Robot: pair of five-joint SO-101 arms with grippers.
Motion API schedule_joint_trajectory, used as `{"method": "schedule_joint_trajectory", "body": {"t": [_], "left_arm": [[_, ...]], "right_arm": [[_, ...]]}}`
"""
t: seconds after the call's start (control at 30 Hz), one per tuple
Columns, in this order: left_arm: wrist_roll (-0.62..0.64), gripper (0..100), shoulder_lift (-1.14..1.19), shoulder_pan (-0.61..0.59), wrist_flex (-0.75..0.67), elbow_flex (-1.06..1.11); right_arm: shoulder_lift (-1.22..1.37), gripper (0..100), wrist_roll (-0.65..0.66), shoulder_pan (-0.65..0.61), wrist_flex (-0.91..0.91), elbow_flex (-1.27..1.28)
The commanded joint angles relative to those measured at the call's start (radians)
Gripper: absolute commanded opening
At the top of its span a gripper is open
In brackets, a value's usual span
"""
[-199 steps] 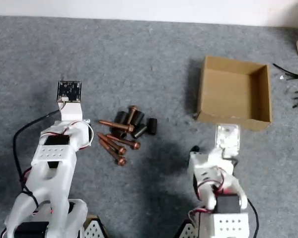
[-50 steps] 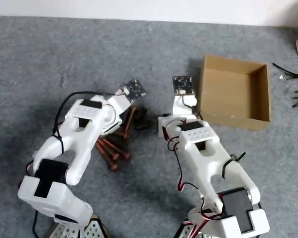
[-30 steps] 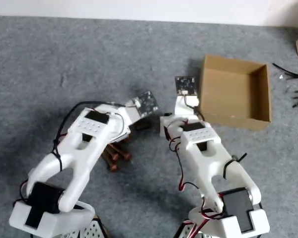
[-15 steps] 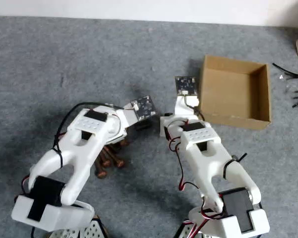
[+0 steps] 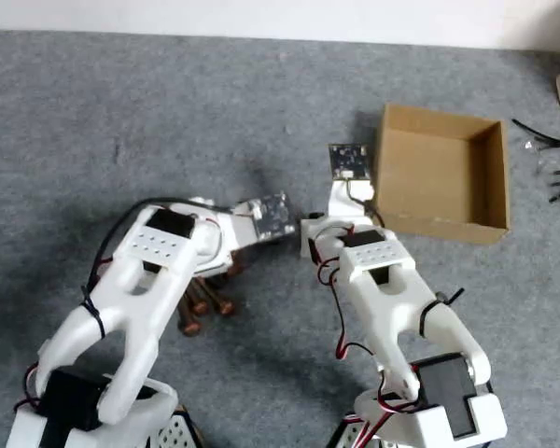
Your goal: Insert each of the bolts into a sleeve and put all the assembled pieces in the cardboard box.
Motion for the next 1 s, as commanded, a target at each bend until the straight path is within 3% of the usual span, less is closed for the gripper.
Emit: {"method": "schedule_joint_trajectory", "body": {"t": [0.0, 0.37, 0.87, 0.97], "left_arm": [[-0.055, 16, 0.056, 0.012, 0.015, -0.024], [-0.074, 16, 0.262, -0.012, -0.072, -0.031], [-0.068, 15, 0.28, -0.028, -0.066, -0.062], [-0.066, 9, 0.28, -0.027, -0.066, -0.064]], "right_arm": [[-0.047, 0.4, 0.011, 0.01, -0.022, -0.007], [-0.047, 0.4, 0.011, 0.01, -0.022, -0.007], [-0.047, 0.4, 0.011, 0.01, -0.022, -0.007], [-0.047, 0.4, 0.011, 0.01, -0.022, -0.007]]}}
